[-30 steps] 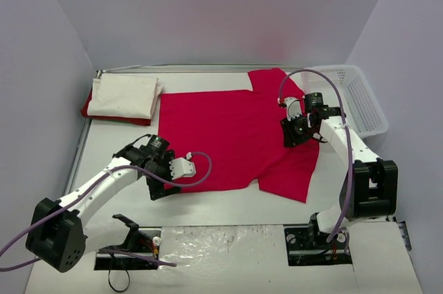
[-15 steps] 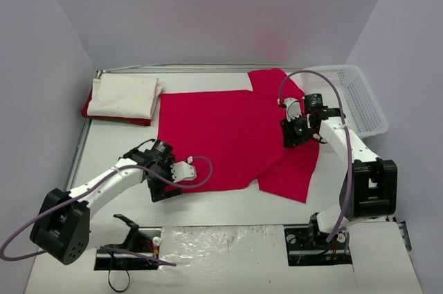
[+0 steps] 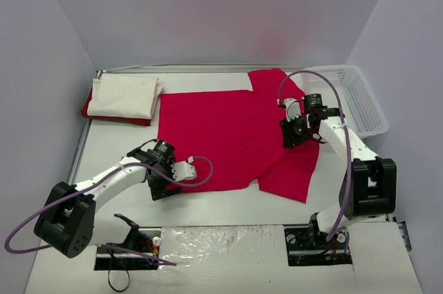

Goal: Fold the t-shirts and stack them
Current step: Grap the side of the flattened tshirt closest away from the robot with both arms

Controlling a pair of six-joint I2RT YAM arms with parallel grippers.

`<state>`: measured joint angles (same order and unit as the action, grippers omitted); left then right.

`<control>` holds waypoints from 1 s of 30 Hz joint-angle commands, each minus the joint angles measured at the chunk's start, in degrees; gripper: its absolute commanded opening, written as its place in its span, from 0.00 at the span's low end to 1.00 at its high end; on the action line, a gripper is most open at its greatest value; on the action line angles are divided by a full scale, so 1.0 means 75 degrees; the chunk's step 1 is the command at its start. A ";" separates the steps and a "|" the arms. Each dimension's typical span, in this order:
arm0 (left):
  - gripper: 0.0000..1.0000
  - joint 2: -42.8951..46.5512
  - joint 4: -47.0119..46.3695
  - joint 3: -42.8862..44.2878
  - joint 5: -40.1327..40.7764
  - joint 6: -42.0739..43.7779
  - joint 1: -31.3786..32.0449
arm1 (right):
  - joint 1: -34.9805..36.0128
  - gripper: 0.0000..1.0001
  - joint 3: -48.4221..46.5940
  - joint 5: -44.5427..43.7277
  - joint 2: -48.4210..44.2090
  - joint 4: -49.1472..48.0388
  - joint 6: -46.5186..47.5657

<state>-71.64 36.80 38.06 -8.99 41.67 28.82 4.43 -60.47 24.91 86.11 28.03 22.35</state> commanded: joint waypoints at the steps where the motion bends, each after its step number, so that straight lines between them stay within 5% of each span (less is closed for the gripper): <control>1: 0.86 -0.0233 0.0074 0.0186 0.0133 -0.0025 0.0036 | -0.0051 0.28 0.0070 0.0113 -0.0008 0.0118 -0.0038; 10: 0.75 -0.0995 0.0391 0.0643 0.0086 0.0022 0.0060 | -0.0051 0.28 0.0094 0.0007 -0.0020 0.0106 -0.0039; 12: 0.59 -0.1112 0.0414 0.0713 0.0074 -0.0001 0.0071 | -0.0051 0.28 0.0094 0.0007 -0.0032 0.0106 -0.0038; 13: 0.33 -0.1147 0.0426 0.0725 0.0051 -0.0013 0.0072 | -0.0051 0.28 0.0094 -0.0004 -0.0020 0.0106 -0.0038; 17: 0.03 -0.1277 0.0555 0.0854 0.0133 -0.0060 0.0072 | -0.0051 0.28 0.0094 -0.0005 -0.0008 0.0118 -0.0027; 23: 0.03 -0.0810 0.0614 0.1240 0.0821 -0.0469 -0.0022 | 0.0077 0.25 -0.0105 -0.0437 -0.0242 0.0433 0.0277; 30: 0.02 -0.0866 0.0578 0.2644 0.1352 -0.1534 -0.1052 | 0.0218 0.19 -0.0867 -0.1093 0.0026 0.2622 0.2045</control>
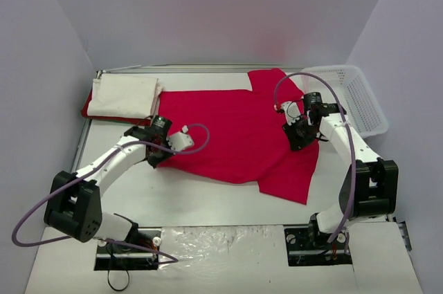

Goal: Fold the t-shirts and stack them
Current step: Grap the side of the flattened tshirt closest away from the robot with both arms

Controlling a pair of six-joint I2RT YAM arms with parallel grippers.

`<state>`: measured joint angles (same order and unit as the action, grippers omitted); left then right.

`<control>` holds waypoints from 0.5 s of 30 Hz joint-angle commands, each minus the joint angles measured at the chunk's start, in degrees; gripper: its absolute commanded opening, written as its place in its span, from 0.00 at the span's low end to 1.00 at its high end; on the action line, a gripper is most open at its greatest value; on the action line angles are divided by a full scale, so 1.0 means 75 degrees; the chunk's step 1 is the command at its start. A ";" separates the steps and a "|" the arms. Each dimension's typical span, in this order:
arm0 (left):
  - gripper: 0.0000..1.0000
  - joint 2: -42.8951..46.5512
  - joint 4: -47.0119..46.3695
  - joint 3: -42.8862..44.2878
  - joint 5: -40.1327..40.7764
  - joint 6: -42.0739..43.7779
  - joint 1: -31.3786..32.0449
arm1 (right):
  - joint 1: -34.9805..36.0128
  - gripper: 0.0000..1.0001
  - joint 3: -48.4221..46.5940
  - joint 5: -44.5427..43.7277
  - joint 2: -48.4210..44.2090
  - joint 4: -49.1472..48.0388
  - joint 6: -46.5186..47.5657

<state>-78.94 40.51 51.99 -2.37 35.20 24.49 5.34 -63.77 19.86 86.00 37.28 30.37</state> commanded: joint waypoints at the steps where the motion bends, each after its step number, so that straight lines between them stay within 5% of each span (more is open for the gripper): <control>1: 0.02 -0.0009 0.0083 0.0953 0.0445 -0.0755 -0.0616 | 0.0119 0.21 -0.0416 -0.0595 0.0123 0.1532 0.1094; 6: 0.02 -0.0455 -0.0057 0.1482 0.0749 -0.1107 -0.1097 | 0.0201 0.36 0.0005 -0.0936 0.0124 0.2201 0.1750; 15: 0.02 -0.0913 0.0048 0.1717 0.0398 -0.1236 -0.1250 | 0.0670 0.40 0.0346 -0.1616 0.0638 0.2319 0.2161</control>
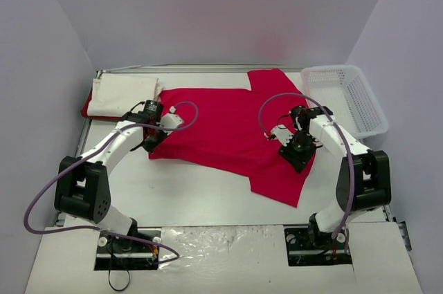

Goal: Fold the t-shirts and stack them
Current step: Grap the side of the flattened tshirt closest away from the robot with both arms

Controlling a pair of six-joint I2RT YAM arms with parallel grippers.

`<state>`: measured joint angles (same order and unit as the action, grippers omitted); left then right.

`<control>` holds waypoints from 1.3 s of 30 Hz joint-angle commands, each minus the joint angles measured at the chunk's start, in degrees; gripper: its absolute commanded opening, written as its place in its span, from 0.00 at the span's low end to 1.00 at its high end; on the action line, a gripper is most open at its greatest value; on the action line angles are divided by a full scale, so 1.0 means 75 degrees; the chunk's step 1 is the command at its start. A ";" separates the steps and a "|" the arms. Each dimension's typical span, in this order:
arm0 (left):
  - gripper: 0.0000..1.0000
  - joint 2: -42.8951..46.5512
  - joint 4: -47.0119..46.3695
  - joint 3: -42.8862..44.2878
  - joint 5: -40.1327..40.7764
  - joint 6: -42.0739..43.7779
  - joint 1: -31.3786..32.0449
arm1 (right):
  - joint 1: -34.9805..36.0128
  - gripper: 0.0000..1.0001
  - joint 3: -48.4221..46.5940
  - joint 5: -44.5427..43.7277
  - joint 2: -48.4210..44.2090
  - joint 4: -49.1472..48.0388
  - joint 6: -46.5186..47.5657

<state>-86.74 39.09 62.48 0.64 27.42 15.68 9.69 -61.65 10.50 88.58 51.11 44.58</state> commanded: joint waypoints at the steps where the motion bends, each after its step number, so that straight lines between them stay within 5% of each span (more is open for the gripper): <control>1: 0.02 0.0163 0.0214 0.0272 0.0100 -0.0199 -0.0099 | 0.0102 0.41 0.0063 -0.0357 0.0516 0.0439 0.0256; 14: 0.02 0.0643 -0.0067 0.0130 0.0301 -0.0223 -0.0626 | 0.0465 0.40 -0.0920 -0.0205 0.2744 -0.0334 -0.0178; 27: 0.02 0.0211 -0.0243 0.0997 0.0453 0.0000 -0.1235 | 0.0582 0.40 -0.3474 0.0310 0.4548 -0.0546 -0.0904; 39: 0.02 0.0467 -0.0126 0.0928 0.0020 -0.0058 -0.1306 | 0.1144 0.43 -0.1919 0.0077 0.1823 0.0075 -0.0541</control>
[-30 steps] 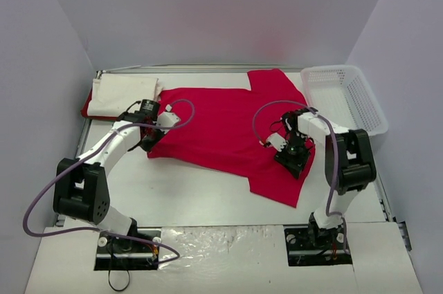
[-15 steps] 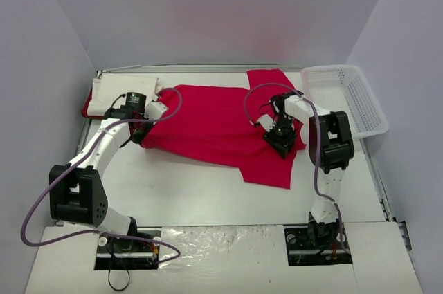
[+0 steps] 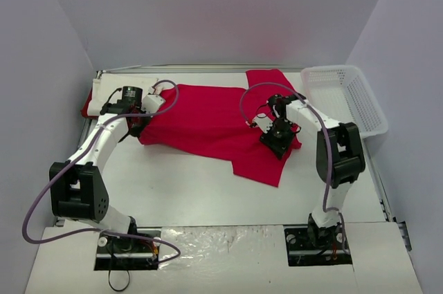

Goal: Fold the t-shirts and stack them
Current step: Grap the side of the flattened tshirt closest away from the robot with both arms

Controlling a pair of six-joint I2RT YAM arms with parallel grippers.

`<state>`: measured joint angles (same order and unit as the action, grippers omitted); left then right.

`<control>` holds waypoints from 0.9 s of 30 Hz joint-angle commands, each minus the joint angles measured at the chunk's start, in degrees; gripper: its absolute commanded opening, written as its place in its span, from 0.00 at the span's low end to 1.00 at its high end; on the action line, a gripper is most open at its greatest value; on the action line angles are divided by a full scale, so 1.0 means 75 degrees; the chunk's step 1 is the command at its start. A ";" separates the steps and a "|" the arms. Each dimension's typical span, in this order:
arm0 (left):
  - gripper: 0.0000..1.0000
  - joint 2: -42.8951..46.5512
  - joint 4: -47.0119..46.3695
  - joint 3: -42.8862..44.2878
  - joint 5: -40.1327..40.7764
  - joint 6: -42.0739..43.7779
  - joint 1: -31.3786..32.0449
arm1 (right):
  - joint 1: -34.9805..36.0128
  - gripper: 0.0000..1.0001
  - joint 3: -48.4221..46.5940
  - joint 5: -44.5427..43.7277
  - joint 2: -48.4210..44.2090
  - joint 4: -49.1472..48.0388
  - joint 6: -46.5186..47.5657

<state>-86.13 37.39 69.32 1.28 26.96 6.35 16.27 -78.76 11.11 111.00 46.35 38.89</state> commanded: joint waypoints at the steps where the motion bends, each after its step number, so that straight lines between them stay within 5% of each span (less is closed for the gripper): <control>1: 0.02 0.0398 0.0101 0.0004 -0.0111 -0.0020 -0.0073 | 0.0384 0.43 0.0527 -0.0063 -0.1380 0.0723 0.0216; 12: 0.02 0.0538 0.0054 -0.0207 -0.0381 -0.0220 -0.0085 | 0.2306 0.50 0.1993 -0.0369 -0.2496 0.0665 -0.0323; 17: 0.02 0.0655 0.0043 -0.0348 -0.0451 -0.0220 -0.0143 | 0.2471 0.57 0.2357 -0.0369 -0.2297 0.0290 -0.0323; 27: 0.02 0.0761 0.0043 -0.0477 -0.0522 -0.0208 -0.0214 | 0.2846 0.57 0.2275 -0.0099 -0.1664 0.0031 -0.0440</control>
<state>-82.94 37.39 65.56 -2.63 26.30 5.43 36.18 -61.12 9.47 97.62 44.80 36.38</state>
